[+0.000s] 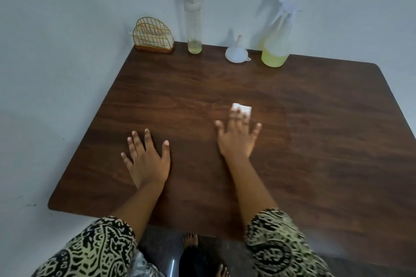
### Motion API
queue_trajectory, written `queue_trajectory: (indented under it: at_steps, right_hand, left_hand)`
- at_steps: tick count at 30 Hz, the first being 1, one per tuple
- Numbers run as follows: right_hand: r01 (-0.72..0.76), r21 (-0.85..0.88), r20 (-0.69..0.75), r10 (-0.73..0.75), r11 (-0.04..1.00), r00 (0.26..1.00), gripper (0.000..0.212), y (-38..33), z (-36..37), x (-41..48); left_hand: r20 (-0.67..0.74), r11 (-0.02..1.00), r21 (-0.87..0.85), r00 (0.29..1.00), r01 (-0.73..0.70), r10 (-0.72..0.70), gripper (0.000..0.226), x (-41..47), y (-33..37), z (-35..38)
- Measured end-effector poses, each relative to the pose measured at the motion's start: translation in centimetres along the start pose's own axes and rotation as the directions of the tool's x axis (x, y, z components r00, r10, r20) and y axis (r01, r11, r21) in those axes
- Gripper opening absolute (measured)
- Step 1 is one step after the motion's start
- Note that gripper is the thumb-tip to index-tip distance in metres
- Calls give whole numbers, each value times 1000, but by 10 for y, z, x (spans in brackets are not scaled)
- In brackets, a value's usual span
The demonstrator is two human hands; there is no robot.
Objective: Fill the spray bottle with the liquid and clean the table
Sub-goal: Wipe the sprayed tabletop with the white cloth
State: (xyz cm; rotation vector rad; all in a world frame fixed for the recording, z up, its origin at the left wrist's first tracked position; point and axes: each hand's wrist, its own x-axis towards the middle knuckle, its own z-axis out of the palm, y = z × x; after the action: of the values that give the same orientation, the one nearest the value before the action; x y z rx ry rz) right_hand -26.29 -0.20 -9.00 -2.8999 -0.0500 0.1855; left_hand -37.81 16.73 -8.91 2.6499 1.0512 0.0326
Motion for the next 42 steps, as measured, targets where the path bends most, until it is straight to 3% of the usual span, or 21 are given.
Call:
queue_trajectory:
  at_steps: [3,6,8,12,15,19,23,25,28,34,38,42]
  right_hand:
    - [-203,7,-7,203,979,979,70,40,-14,30]
    - [-280,-12,6,280,960,960,74,13,-12,50]
    - [-188,-16,10,188,982,982,75,-35,1,57]
    - [134,26,98,-136,991,986,72,-136,22,50]
    - [239,11,139,-238,971,961,69,-143,22,54]
    - [26,-8,-1,-26,1000,1000,72,-63,2,89]
    - [-193,-65,13,194,979,981,71,27,-25,110]
    - [-255,-72,17,257,964,966,73,42,-29,110]
    - [-278,-79,25,281,957,959,75,12,-24,105]
    - [76,-31,71,-74,997,995,77,-142,21,79]
    - [359,12,138,-357,933,924,74,-221,44,22]
    - [521,26,172,-517,853,839,71,-215,50,-30]
  left_hand:
    - [-5,1000,24,1000,5,-4,68,2,2,0]
    - [-9,999,44,1000,2,-2,68,0,3,1]
    - [-12,999,52,1000,5,-4,68,1,3,2]
    - [-38,1000,12,999,8,-7,67,1,1,5]
    - [-53,1000,7,999,10,-10,67,2,1,7]
    - [-45,1000,29,999,4,-2,68,2,2,6]
    - [-35,1000,27,999,7,-6,68,2,1,6]
    - [-35,1000,14,999,5,-4,68,3,2,5]
    - [-54,998,-55,998,10,-13,65,3,-1,3]
    - [-113,973,-229,991,40,-67,58,12,-22,-8]
    - [-147,974,-162,973,156,-180,54,30,-76,-24]
    - [-137,987,-86,980,132,-143,51,28,-93,-30]
